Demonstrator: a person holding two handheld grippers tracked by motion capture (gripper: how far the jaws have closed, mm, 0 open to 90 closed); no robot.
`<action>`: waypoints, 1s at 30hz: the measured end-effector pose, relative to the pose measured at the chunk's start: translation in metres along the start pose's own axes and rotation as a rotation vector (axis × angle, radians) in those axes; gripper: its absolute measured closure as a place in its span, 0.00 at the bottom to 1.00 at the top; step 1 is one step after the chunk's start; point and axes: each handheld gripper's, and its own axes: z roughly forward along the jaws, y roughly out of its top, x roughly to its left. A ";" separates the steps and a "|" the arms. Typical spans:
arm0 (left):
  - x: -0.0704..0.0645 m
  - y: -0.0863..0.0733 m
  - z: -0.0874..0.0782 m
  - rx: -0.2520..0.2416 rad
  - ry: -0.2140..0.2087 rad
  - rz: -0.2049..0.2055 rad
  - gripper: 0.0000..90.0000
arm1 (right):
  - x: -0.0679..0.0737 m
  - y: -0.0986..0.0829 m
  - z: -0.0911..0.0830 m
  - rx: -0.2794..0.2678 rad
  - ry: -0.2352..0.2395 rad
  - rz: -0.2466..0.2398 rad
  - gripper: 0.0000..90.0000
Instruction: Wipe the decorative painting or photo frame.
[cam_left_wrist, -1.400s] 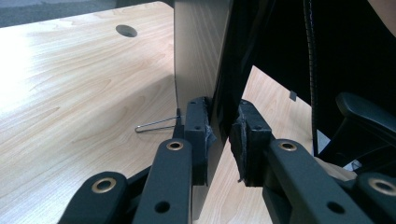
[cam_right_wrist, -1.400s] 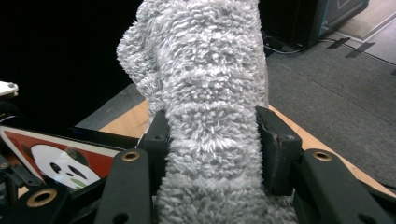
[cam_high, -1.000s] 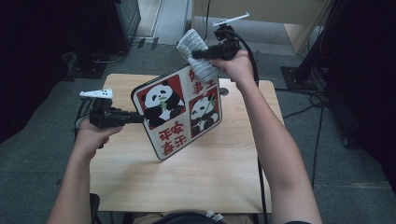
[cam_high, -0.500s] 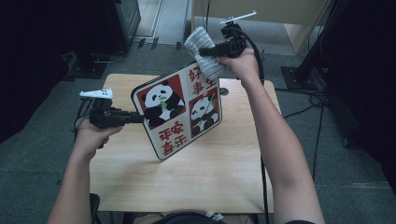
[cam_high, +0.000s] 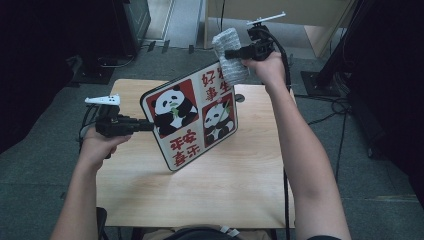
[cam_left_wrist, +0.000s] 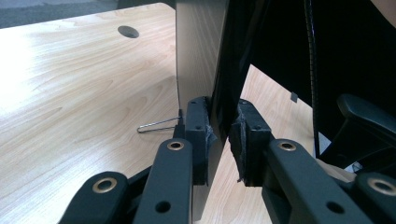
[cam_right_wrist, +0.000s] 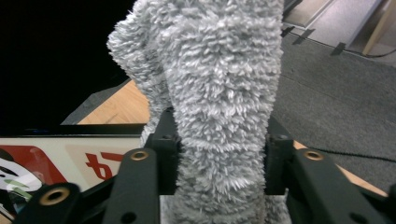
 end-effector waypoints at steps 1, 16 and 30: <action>0.000 0.000 0.000 0.001 -0.001 0.002 0.87 | -0.001 0.000 -0.001 0.000 0.001 0.004 0.69; 0.000 0.000 0.000 0.008 -0.007 0.008 0.86 | -0.013 -0.006 -0.010 0.022 -0.070 -0.006 0.74; 0.000 0.000 0.000 0.008 -0.008 0.008 0.86 | -0.024 -0.024 -0.004 0.111 -0.111 -0.022 0.75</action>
